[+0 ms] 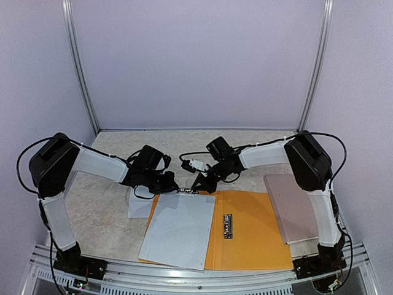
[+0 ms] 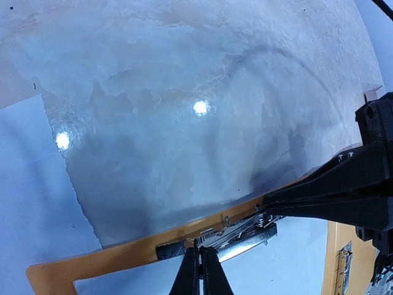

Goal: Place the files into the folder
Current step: Clamp the file in the folder.

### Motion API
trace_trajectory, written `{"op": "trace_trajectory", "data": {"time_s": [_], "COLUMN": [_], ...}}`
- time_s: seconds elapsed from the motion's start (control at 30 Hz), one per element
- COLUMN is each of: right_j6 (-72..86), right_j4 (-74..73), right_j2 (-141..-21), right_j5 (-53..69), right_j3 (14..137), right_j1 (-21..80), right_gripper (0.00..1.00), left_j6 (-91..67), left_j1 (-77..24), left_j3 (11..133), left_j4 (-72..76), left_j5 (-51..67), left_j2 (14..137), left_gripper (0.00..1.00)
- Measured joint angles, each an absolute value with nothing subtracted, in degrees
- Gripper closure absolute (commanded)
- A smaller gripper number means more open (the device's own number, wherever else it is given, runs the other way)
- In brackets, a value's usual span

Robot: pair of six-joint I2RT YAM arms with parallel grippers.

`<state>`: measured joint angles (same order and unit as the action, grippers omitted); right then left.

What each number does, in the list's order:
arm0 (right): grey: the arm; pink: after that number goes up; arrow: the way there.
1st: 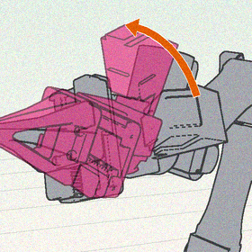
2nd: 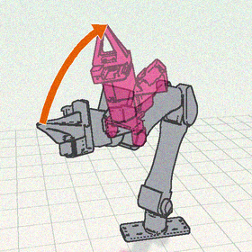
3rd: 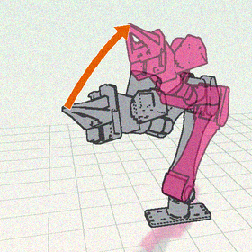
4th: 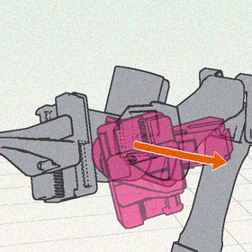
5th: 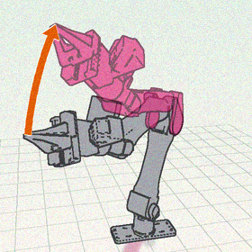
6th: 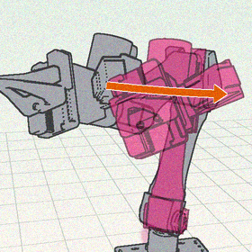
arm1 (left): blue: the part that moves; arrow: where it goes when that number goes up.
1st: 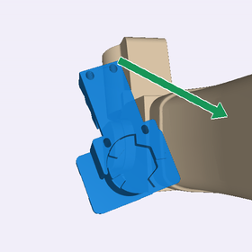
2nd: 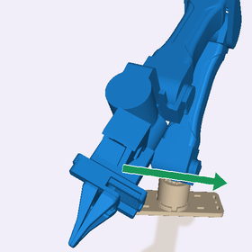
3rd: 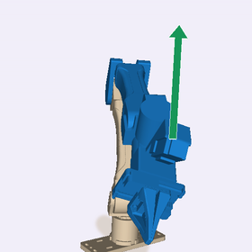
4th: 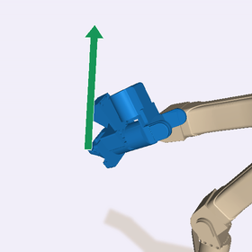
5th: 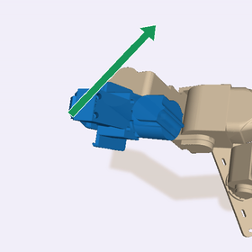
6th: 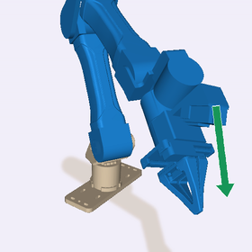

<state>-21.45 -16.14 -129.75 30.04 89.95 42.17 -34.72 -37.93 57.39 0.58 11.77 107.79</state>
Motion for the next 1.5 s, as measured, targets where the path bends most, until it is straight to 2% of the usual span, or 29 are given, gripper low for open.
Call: {"op": "trace_trajectory", "data": {"time_s": [0.43, 1.03, 1.5], "right_j6": [-21.58, -21.58, -21.85], "right_j4": [-16.12, -16.08, -16.64], "right_j2": [-129.75, -129.82, -129.86], "right_j5": [30.04, 30.04, 29.30], "right_j3": [89.95, 89.95, 90.28], "right_j1": [42.37, 42.37, 42.24], "right_gripper": [0.98, 0.98, 0.99], "left_j6": [-34.00, -35.77, -35.59], "left_j1": [-39.00, -38.13, -36.40], "left_j3": [58.57, 54.89, 58.22], "left_j4": [-4.29, 2.13, 1.30], "left_j5": [9.98, 11.66, 15.22], "left_j2": [106.39, 108.07, 110.56], "left_gripper": [1.00, 1.00, 1.00]}}
